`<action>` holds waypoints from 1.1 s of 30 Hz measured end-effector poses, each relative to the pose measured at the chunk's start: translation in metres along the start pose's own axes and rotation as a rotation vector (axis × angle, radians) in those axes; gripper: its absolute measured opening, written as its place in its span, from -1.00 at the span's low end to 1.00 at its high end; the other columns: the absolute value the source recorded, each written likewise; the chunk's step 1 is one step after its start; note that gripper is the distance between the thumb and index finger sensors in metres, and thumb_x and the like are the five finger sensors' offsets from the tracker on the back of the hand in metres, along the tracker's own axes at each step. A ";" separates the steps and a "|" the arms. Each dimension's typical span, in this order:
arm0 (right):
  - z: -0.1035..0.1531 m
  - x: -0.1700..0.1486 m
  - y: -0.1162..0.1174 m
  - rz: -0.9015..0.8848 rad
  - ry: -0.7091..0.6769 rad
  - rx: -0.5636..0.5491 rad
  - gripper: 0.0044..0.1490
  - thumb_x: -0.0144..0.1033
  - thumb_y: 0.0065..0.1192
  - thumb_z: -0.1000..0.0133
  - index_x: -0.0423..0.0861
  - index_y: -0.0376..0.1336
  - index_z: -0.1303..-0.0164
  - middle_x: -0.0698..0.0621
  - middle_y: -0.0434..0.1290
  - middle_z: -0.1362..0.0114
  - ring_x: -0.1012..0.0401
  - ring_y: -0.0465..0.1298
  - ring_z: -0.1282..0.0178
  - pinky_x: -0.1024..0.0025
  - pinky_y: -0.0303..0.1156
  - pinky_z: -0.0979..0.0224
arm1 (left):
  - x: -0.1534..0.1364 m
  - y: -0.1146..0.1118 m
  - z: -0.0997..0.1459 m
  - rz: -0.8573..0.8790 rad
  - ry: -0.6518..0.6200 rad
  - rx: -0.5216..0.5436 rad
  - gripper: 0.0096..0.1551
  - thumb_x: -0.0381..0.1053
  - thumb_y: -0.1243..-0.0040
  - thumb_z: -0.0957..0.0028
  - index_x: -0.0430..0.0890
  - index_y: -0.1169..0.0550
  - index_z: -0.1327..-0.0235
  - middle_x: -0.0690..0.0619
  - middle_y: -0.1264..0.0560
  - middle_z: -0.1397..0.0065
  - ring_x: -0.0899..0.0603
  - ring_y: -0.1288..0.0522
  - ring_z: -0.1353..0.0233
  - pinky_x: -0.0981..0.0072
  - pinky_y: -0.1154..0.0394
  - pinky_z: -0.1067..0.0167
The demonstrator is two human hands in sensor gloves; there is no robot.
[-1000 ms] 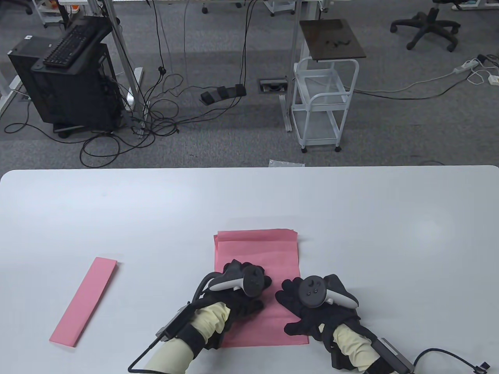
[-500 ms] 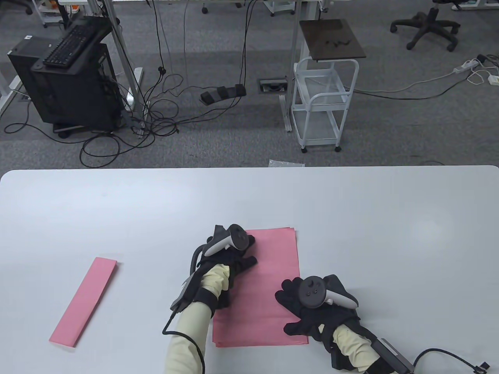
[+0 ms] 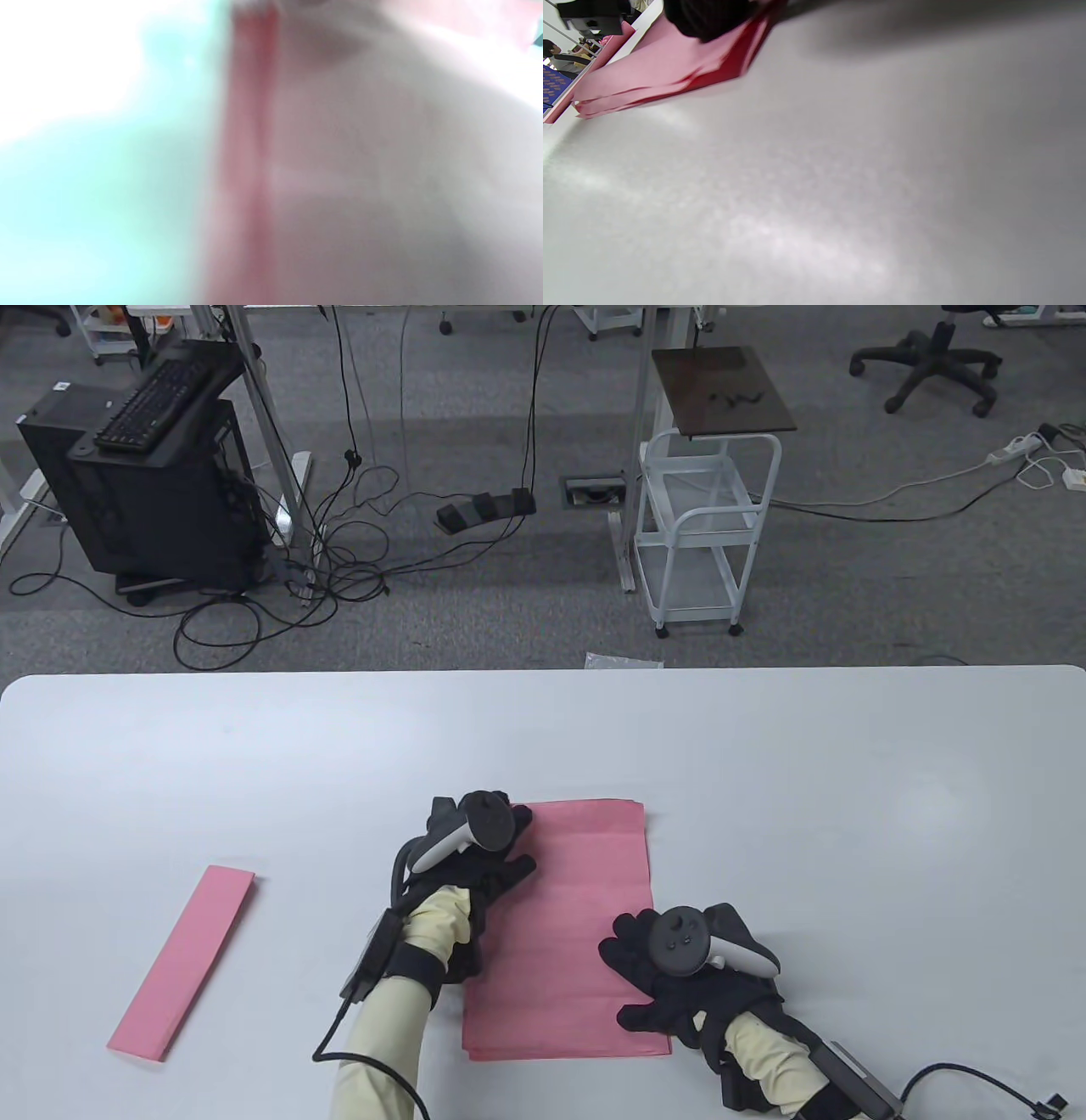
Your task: Unfold complexly folded papers and stack
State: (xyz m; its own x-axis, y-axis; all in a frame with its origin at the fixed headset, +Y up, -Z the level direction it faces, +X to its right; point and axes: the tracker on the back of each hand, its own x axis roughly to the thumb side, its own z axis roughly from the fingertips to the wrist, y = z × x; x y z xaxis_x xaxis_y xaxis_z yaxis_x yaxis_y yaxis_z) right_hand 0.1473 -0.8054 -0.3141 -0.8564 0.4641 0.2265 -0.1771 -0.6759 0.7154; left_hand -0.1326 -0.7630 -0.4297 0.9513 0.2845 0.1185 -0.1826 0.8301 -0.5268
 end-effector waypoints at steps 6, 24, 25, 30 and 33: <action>0.014 0.010 -0.014 -0.124 -0.088 -0.118 -0.16 0.10 -0.06 -0.17 0.29 -0.26 -0.60 0.32 -0.46 -0.71 0.30 -0.61 -0.63 0.04 -0.75 -0.49 | -0.044 0.026 0.058 0.034 0.064 0.084 -0.17 0.34 0.18 -0.18 0.35 0.29 -0.50 0.28 0.54 -0.61 -0.07 0.60 -0.62 -0.23 0.59 -0.39; 0.067 0.030 -0.010 -0.109 -0.062 -0.313 -0.15 0.09 -0.03 -0.17 0.27 -0.25 -0.62 0.27 -0.42 -0.73 0.29 -0.60 -0.64 0.04 -0.75 -0.48 | -0.225 0.008 0.175 0.254 0.631 0.240 0.00 0.24 -0.08 -0.13 0.28 0.29 -0.50 0.15 0.43 -0.67 -0.18 0.48 -0.67 -0.27 0.51 -0.43; 0.066 0.029 -0.009 -0.103 -0.051 -0.312 -0.14 0.09 -0.03 -0.16 0.27 -0.25 -0.62 0.27 -0.42 -0.73 0.29 -0.60 -0.64 0.04 -0.75 -0.48 | -0.232 0.003 0.178 0.251 0.669 0.225 0.02 0.24 -0.09 -0.13 0.27 0.30 -0.49 0.15 0.44 -0.66 -0.19 0.48 -0.66 -0.27 0.51 -0.43; 0.064 0.023 -0.009 -0.151 -0.045 -0.316 -0.15 0.09 -0.03 -0.17 0.27 -0.25 -0.62 0.26 -0.42 -0.73 0.29 -0.60 -0.64 0.04 -0.76 -0.48 | -0.250 -0.009 0.182 0.218 0.757 0.206 0.06 0.22 -0.13 -0.12 0.18 0.31 -0.50 0.11 0.44 -0.66 -0.23 0.46 -0.66 -0.28 0.48 -0.43; 0.064 0.021 -0.008 -0.148 -0.036 -0.312 -0.15 0.09 -0.03 -0.17 0.27 -0.25 -0.61 0.25 -0.42 -0.74 0.28 -0.60 -0.64 0.04 -0.76 -0.47 | -0.257 -0.017 0.181 0.213 0.798 0.179 0.10 0.19 -0.15 -0.12 0.14 0.34 -0.49 0.06 0.42 -0.66 -0.28 0.42 -0.67 -0.29 0.44 -0.46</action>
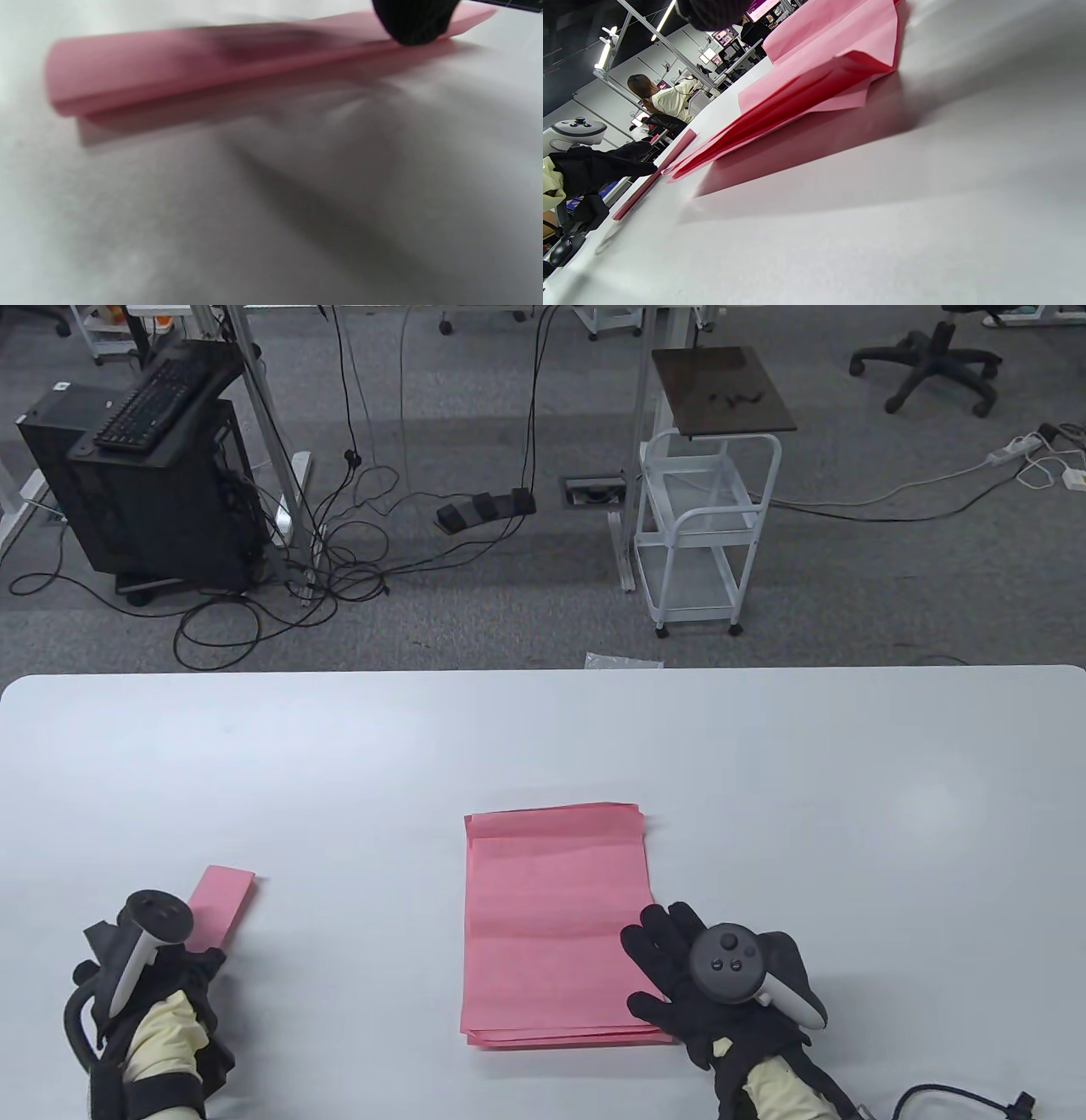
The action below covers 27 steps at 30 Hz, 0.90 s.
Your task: Unfold complexly folded papers and stack
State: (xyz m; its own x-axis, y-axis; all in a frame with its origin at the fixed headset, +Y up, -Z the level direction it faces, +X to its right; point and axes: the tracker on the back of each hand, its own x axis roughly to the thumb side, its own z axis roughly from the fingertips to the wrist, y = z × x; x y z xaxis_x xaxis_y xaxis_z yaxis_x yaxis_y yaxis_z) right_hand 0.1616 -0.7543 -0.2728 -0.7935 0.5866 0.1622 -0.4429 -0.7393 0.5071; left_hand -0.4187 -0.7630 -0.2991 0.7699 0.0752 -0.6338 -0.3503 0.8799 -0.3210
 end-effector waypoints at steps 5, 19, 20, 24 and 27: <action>0.000 0.000 0.000 -0.020 -0.002 -0.003 -0.15 0.08 -0.03 -0.17 0.26 -0.25 -0.61 0.25 -0.41 -0.74 0.28 -0.59 -0.64 0.03 -0.76 -0.47 | -0.004 -0.009 -0.005 -0.012 0.000 -0.020 0.06 0.21 -0.08 -0.11 0.07 0.31 -0.51 -0.05 0.31 -0.70 -0.33 0.28 -0.70 -0.32 0.34 -0.50; 0.000 -0.001 0.001 -0.045 -0.002 0.013 -0.15 0.08 -0.03 -0.17 0.27 -0.25 -0.61 0.24 -0.40 -0.74 0.27 -0.59 -0.64 0.03 -0.77 -0.46 | 0.010 -0.003 -0.005 -0.073 -0.025 0.051 0.10 0.07 -0.14 -0.13 0.11 0.37 -0.46 -0.04 0.12 -0.58 -0.11 -0.18 -0.42 -0.17 0.00 -0.54; -0.001 -0.001 0.001 -0.046 -0.002 0.014 -0.15 0.08 -0.03 -0.17 0.27 -0.25 -0.62 0.24 -0.41 -0.74 0.27 -0.59 -0.64 0.03 -0.77 -0.46 | 0.012 -0.003 -0.003 -0.067 -0.034 0.093 0.09 0.05 -0.15 -0.12 0.10 0.35 -0.47 -0.04 0.07 -0.56 -0.09 -0.21 -0.38 -0.16 -0.03 -0.54; -0.002 0.001 0.002 -0.059 -0.009 0.023 -0.15 0.08 -0.03 -0.17 0.26 -0.25 -0.62 0.23 -0.41 -0.74 0.27 -0.60 -0.64 0.03 -0.77 -0.46 | 0.028 0.008 0.008 0.015 -0.131 0.275 -0.17 -0.06 -0.18 -0.09 -0.01 -0.04 -0.54 0.06 -0.40 -0.32 0.01 -0.51 -0.10 -0.03 -0.40 -0.37; -0.003 0.003 0.001 -0.066 -0.016 0.023 -0.15 0.08 -0.03 -0.17 0.26 -0.25 -0.62 0.23 -0.40 -0.74 0.27 -0.60 -0.64 0.02 -0.77 -0.46 | 0.049 0.018 0.024 0.093 -0.259 0.342 -0.38 -0.05 -0.22 -0.07 0.04 -0.27 -0.39 0.08 -0.49 -0.26 0.01 -0.57 -0.06 0.00 -0.46 -0.33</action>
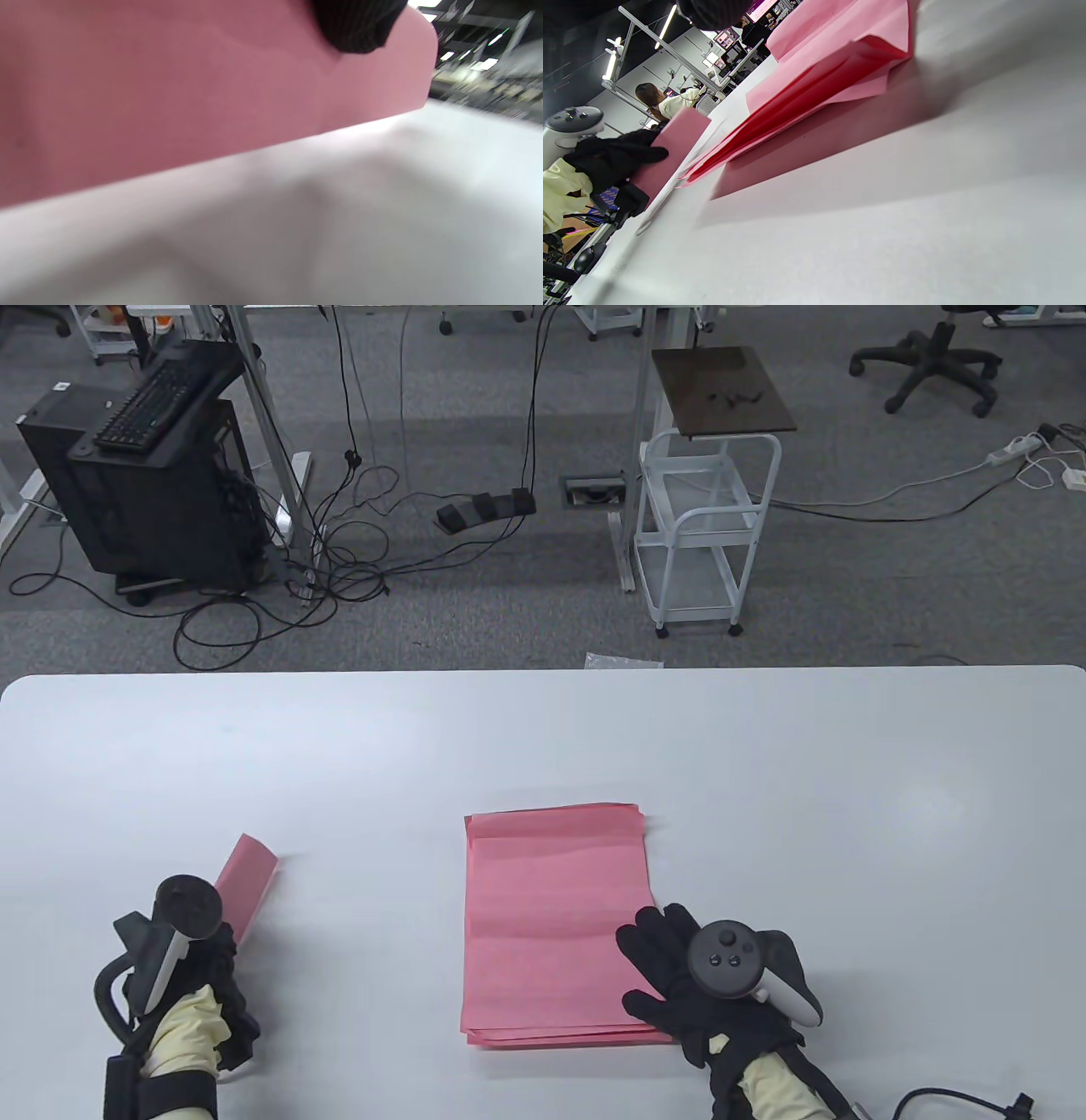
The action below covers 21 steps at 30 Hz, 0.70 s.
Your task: Unfold complexly folded papers and stack
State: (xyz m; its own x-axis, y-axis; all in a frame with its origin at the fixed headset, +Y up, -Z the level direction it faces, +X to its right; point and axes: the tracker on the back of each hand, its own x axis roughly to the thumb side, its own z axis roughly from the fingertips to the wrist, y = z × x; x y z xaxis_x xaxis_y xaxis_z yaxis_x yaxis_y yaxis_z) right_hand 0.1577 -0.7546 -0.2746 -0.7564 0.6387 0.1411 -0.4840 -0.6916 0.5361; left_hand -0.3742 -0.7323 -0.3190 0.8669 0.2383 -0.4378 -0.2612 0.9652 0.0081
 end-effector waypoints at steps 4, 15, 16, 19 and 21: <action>-0.001 0.005 -0.005 -0.039 -0.024 -0.021 -0.15 0.08 -0.04 -0.17 0.26 -0.25 -0.62 0.23 -0.41 -0.75 0.26 -0.60 -0.64 0.02 -0.76 -0.47 | 0.052 0.015 0.023 0.007 -0.249 0.171 -0.56 -0.02 -0.26 -0.05 0.19 -0.41 -0.19 0.16 -0.50 -0.25 0.00 -0.58 -0.12 0.01 -0.44 -0.36; -0.026 0.026 -0.023 -0.520 -0.145 -0.146 -0.05 0.16 -0.02 -0.15 0.15 -0.24 -0.67 0.04 -0.31 -0.78 0.08 -0.48 -0.70 -0.11 -0.65 -0.51 | 0.193 -0.004 0.140 -0.091 -0.872 0.541 -0.61 -0.01 -0.26 -0.07 0.22 -0.43 -0.13 0.17 -0.46 -0.26 0.00 -0.55 -0.17 0.00 -0.40 -0.40; -0.028 0.025 -0.024 -0.591 -0.148 -0.138 0.00 0.20 -0.02 -0.13 0.10 -0.26 -0.68 -0.09 -0.23 -0.78 -0.02 -0.40 -0.70 -0.16 -0.59 -0.52 | 0.201 -0.009 0.150 -0.102 -0.914 0.559 -0.62 -0.02 -0.26 -0.07 0.22 -0.43 -0.13 0.18 -0.46 -0.27 0.00 -0.55 -0.18 0.00 -0.39 -0.40; -0.032 0.021 -0.023 -0.762 -0.170 -0.074 0.10 0.24 0.01 -0.12 -0.01 -0.30 -0.69 -0.28 -0.05 -0.73 -0.20 -0.21 -0.67 -0.27 -0.49 -0.51 | 0.215 -0.019 0.167 -0.183 -0.982 0.616 -0.62 -0.01 -0.25 -0.08 0.23 -0.42 -0.14 0.18 -0.45 -0.28 0.00 -0.54 -0.19 0.00 -0.38 -0.42; -0.033 0.019 -0.021 -0.826 -0.164 -0.022 0.10 0.12 0.15 -0.11 -0.06 -0.26 -0.68 -0.30 0.09 -0.67 -0.26 -0.04 -0.62 -0.30 -0.41 -0.52 | 0.222 -0.027 0.176 -0.221 -1.015 0.645 -0.62 -0.01 -0.24 -0.08 0.23 -0.42 -0.14 0.18 -0.44 -0.28 0.00 -0.53 -0.20 0.00 -0.38 -0.42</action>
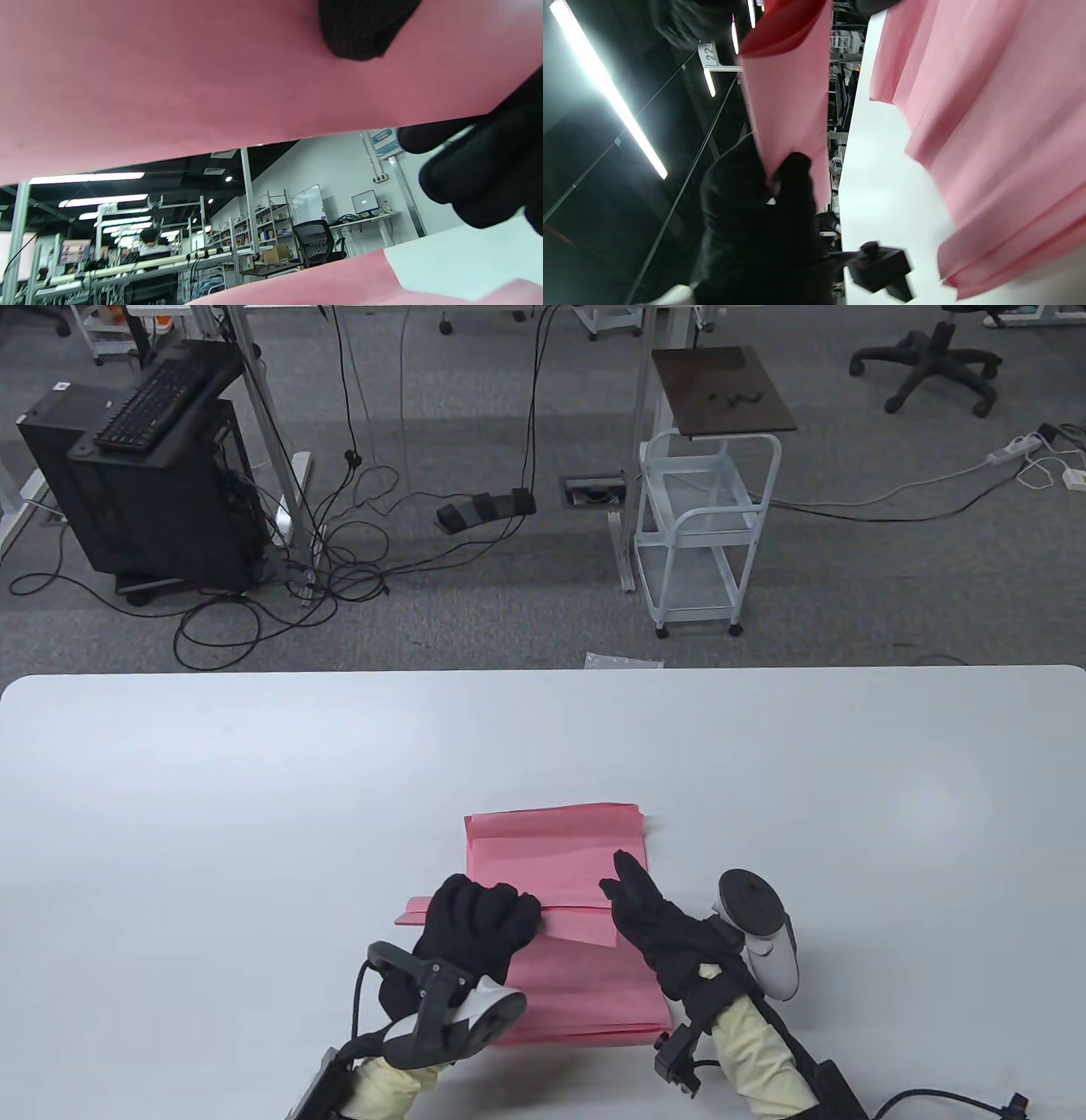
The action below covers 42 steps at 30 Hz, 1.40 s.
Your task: Unfold complexly folded papers and stack
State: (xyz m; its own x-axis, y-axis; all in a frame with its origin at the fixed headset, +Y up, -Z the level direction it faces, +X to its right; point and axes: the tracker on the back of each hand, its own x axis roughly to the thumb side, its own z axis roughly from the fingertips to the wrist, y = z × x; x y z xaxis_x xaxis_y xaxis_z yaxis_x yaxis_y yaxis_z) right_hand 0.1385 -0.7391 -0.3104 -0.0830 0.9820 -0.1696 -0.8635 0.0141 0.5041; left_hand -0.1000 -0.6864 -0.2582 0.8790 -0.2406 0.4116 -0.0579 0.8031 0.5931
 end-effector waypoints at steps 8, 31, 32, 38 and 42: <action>0.003 0.001 -0.005 0.089 -0.034 -0.226 -0.42 -0.34 0.21 -0.12 -0.16 0.28 -0.37 -0.06 0.53 -0.08 -0.06 0.51 -0.08 -0.18 0.12 -0.50 | 0.007 -0.008 0.006 0.061 -0.003 -0.069 -0.55 0.01 -0.18 -0.12 0.22 -0.36 -0.27 0.17 -0.39 -0.40 -0.01 -0.50 -0.34 -0.02 -0.34 -0.46; 0.010 0.015 -0.024 0.189 -0.337 -0.274 -0.49 -0.25 0.22 -0.11 -0.06 0.40 -0.27 -0.06 0.56 -0.19 -0.07 0.45 -0.33 -0.25 -0.04 -0.58 | -0.099 -0.066 0.042 1.527 0.693 -0.548 -0.58 0.03 -0.16 -0.17 0.02 -0.53 -0.28 -0.02 -0.61 -0.24 -0.11 -0.67 -0.16 -0.06 -0.44 -0.32; 0.010 0.013 -0.026 0.159 -0.319 -0.278 -0.48 -0.24 0.22 -0.11 -0.10 0.40 -0.26 -0.07 0.57 -0.19 -0.08 0.44 -0.34 -0.26 -0.05 -0.58 | -0.099 -0.065 0.041 1.491 0.659 -0.564 -0.59 0.04 -0.17 -0.17 0.04 -0.55 -0.26 -0.02 -0.62 -0.20 -0.09 -0.68 -0.11 -0.05 -0.44 -0.33; 0.010 0.006 -0.036 0.158 -0.192 -0.350 -0.49 -0.24 0.21 -0.11 -0.19 0.44 -0.18 -0.11 0.61 -0.15 -0.13 0.43 -0.36 -0.27 -0.08 -0.56 | -0.098 -0.058 0.033 1.155 0.457 -0.720 -0.59 0.12 -0.20 -0.14 0.09 -0.62 -0.21 0.20 -0.71 0.54 0.13 -0.64 0.59 0.07 -0.58 -0.17; 0.010 0.008 -0.037 0.158 -0.194 -0.371 -0.50 -0.24 0.21 -0.10 -0.19 0.45 -0.15 -0.11 0.61 -0.13 -0.13 0.43 -0.36 -0.28 -0.08 -0.56 | -0.095 -0.061 0.036 1.256 0.583 -0.688 -0.59 0.07 -0.23 -0.12 0.02 -0.65 -0.18 0.21 -0.73 0.56 0.14 -0.68 0.62 0.12 -0.61 -0.13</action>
State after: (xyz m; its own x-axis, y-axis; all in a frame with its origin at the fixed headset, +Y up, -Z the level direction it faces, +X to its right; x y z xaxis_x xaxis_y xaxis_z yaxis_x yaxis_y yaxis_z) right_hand 0.1747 -0.7303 -0.3218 -0.1642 0.9843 0.0652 -0.9706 -0.1730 0.1671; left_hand -0.1967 -0.7318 -0.3086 0.4991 0.8660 -0.0304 -0.7980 0.4456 -0.4057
